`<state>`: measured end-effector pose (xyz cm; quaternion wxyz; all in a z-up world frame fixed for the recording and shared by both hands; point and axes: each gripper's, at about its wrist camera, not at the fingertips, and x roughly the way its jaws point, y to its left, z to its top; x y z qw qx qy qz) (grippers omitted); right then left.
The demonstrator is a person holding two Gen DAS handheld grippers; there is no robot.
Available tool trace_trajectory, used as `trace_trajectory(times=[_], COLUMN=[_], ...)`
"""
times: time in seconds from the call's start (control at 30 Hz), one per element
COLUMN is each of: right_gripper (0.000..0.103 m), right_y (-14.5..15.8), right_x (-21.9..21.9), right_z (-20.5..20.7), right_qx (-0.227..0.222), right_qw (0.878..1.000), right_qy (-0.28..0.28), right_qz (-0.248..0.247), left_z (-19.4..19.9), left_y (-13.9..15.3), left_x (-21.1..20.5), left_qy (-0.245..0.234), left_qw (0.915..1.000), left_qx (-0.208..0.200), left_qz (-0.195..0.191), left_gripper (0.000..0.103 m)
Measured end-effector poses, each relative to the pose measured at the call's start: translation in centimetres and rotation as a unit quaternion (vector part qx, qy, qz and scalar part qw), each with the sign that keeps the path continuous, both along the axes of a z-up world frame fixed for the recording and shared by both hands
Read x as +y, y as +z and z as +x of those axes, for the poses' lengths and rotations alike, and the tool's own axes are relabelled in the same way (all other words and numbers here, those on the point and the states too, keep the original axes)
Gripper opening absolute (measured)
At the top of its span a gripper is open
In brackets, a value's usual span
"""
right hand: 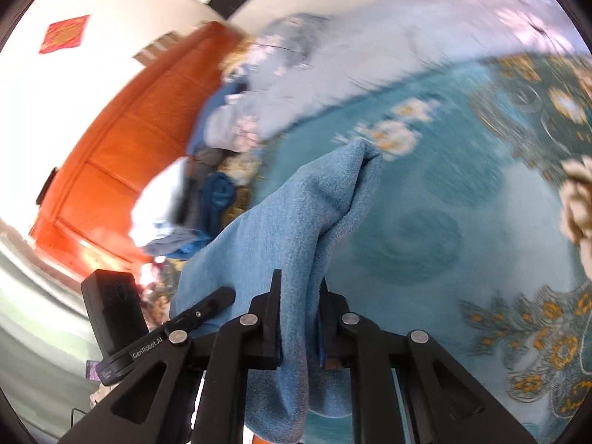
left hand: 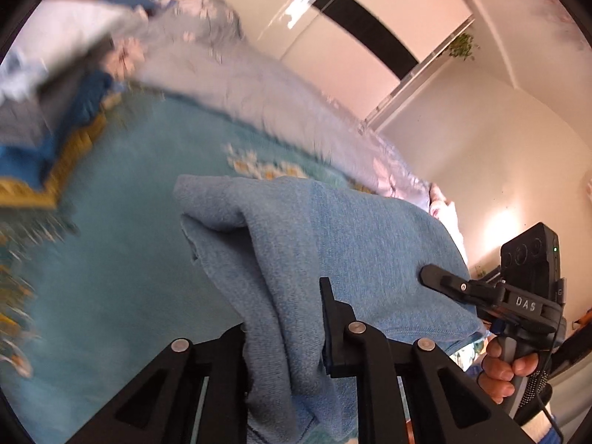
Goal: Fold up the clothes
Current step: 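Lift the folded sweater with both grippers and carry it toward the clothes stack, then lower the sweater onto the clothes stack with both grippers and release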
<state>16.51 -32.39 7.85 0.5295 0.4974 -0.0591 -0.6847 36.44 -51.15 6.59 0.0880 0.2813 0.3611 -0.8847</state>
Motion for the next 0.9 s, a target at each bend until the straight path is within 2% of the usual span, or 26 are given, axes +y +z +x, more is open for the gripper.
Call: trace_trajectory(times=[0.07, 0.23, 0.43, 0.67, 0.9], right_gripper=[0.014, 0.014, 0.014, 0.014, 0.014], right_y=[1.4, 4.1, 7.2, 8.8, 8.9], right_x=[-1.4, -6.4, -14.8, -25.3, -34.2], right_z=[1.4, 5.0, 9.1, 12.6, 13.3], right_qx=[0.011, 0.027, 0.054, 0.069, 0.083], right_qw=[1.000, 0.998, 0.990, 0.981, 0.975], right_qy=[0.015, 0.057, 0.124, 0.176, 0.201], right_qz=[-0.009, -0.029, -0.039, -0.052, -0.051], left_z=[1.5, 5.6, 9.9, 13.3, 14.1], left_y=[1.7, 6.2, 9.2, 10.7, 10.7], left_x=[-1.0, -4.6, -12.0, -21.2, -29.6], left_qy=[0.008, 0.032, 0.076, 0.122, 0.150], left_qw=[0.9998, 0.9956, 0.9902, 0.9801, 0.9722], left_qx=[0.009, 0.003, 0.006, -0.011, -0.021], left_qz=[-0.017, -0.088, -0.117, -0.156, -0.179], left_gripper=[0.016, 0.016, 0.016, 0.016, 0.016])
